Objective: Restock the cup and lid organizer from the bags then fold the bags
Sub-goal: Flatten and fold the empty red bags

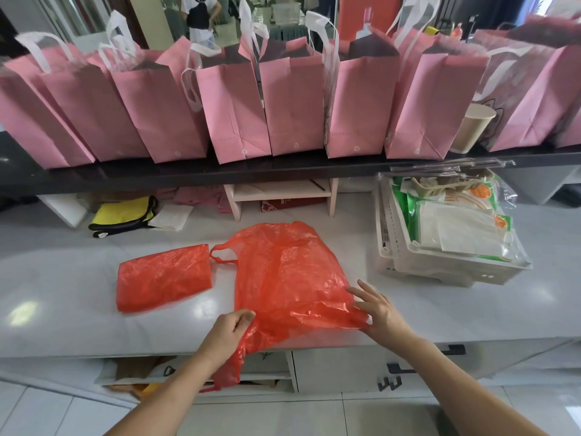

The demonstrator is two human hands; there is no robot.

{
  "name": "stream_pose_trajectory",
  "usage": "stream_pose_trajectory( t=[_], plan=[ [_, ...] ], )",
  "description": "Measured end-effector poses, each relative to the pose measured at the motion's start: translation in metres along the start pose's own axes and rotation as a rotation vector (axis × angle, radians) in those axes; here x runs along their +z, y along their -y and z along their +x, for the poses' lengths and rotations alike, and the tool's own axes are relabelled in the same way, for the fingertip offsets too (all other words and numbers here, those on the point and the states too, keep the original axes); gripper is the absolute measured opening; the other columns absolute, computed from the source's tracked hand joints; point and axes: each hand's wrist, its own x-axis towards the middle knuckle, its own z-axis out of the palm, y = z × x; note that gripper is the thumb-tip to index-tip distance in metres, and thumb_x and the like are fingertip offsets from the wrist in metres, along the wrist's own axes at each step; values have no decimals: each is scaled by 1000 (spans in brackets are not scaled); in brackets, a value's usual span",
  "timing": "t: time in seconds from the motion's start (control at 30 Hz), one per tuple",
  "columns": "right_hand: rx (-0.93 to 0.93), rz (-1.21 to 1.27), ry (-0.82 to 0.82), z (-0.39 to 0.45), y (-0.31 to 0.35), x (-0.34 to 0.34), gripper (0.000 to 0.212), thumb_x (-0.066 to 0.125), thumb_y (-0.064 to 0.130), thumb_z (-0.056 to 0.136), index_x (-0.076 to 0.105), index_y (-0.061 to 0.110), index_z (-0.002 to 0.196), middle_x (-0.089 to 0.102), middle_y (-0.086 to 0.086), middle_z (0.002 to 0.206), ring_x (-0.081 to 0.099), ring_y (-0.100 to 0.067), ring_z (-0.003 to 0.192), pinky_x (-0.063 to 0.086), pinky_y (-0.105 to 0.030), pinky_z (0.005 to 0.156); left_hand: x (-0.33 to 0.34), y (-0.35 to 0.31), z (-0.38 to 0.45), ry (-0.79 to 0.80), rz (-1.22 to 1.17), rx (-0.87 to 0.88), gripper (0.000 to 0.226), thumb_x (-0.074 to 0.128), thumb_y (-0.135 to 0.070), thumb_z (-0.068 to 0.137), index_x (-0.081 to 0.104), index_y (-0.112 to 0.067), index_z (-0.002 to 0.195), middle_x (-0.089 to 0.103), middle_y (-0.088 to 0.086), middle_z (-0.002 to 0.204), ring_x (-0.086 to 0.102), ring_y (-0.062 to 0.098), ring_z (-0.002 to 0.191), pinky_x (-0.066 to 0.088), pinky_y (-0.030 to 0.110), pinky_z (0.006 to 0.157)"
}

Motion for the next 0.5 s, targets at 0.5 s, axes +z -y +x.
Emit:
stream_pose_trajectory(
  t=[0.5],
  plan=[
    [354, 641, -273, 15, 37, -49, 31, 53, 43, 103, 73, 23, 116, 79, 4, 98, 76, -14, 91, 62, -37, 79, -17, -6, 14, 181, -100, 46, 32, 48, -18, 108, 66, -43, 119, 72, -14, 120, 64, 14, 99, 58, 41, 89]
  ],
)
